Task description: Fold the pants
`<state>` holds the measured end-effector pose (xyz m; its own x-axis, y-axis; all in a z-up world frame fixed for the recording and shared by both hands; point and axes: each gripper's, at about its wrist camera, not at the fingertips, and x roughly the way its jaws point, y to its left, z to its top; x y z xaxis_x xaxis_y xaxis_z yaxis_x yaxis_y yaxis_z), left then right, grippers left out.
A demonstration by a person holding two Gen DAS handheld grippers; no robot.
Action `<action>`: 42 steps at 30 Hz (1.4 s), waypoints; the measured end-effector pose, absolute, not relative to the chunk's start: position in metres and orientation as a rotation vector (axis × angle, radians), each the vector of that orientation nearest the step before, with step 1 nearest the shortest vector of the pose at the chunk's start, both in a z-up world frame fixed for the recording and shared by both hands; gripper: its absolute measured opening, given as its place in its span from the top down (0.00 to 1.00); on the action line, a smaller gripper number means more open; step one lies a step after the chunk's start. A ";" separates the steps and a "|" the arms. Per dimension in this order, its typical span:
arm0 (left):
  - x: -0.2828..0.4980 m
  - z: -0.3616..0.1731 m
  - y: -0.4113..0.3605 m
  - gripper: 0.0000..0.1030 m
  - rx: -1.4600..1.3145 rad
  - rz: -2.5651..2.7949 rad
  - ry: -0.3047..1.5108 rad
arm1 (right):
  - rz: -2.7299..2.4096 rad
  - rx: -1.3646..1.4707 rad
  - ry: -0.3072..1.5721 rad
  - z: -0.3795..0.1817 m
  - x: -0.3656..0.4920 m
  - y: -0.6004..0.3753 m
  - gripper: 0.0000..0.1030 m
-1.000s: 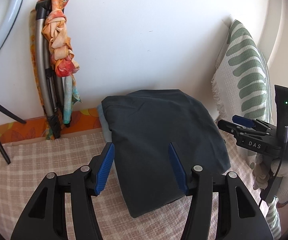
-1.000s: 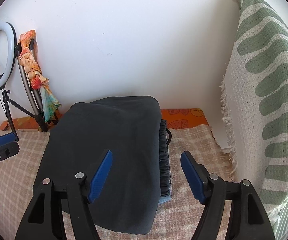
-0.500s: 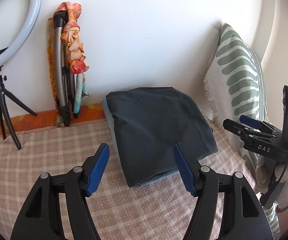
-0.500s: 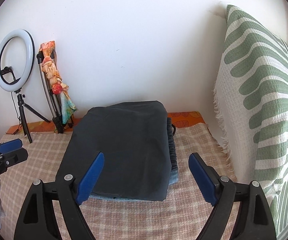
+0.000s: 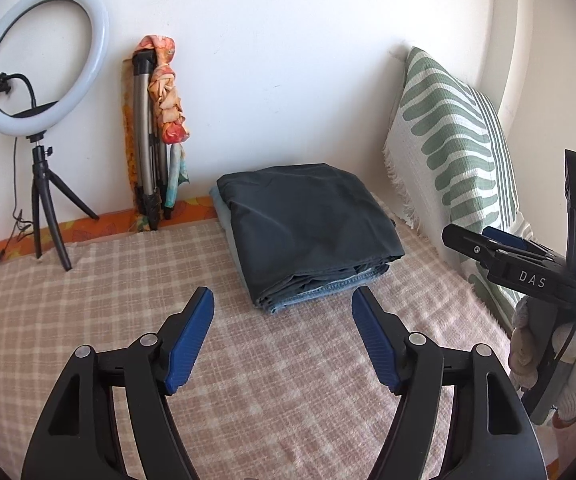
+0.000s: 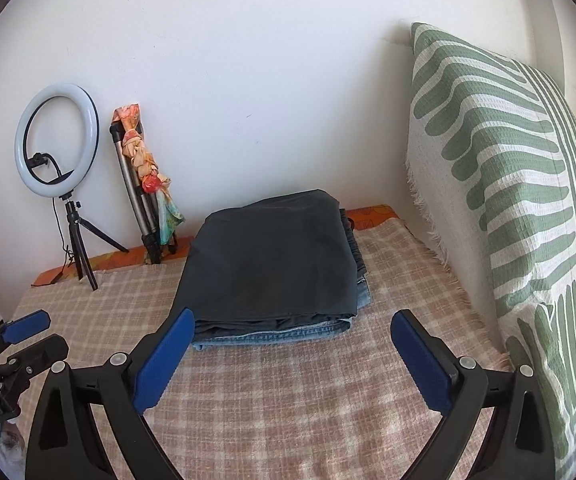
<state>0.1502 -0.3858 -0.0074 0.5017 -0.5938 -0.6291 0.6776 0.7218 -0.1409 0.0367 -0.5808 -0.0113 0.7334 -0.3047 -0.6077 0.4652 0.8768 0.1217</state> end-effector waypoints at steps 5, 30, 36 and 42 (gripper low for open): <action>0.117 -0.009 -0.365 0.31 0.144 -0.775 0.685 | -0.428 0.263 0.620 -0.017 0.012 -0.547 0.00; 0.028 -0.001 -0.297 0.21 0.112 -0.685 0.627 | -0.487 0.262 0.556 -0.009 -0.064 -0.462 0.00; 0.019 0.005 -0.290 0.17 0.123 -0.653 0.595 | -0.508 0.239 0.542 -0.004 -0.067 -0.456 0.00; 0.020 0.007 -0.286 0.17 0.118 -0.631 0.609 | -0.525 0.236 0.535 -0.002 -0.070 -0.455 0.00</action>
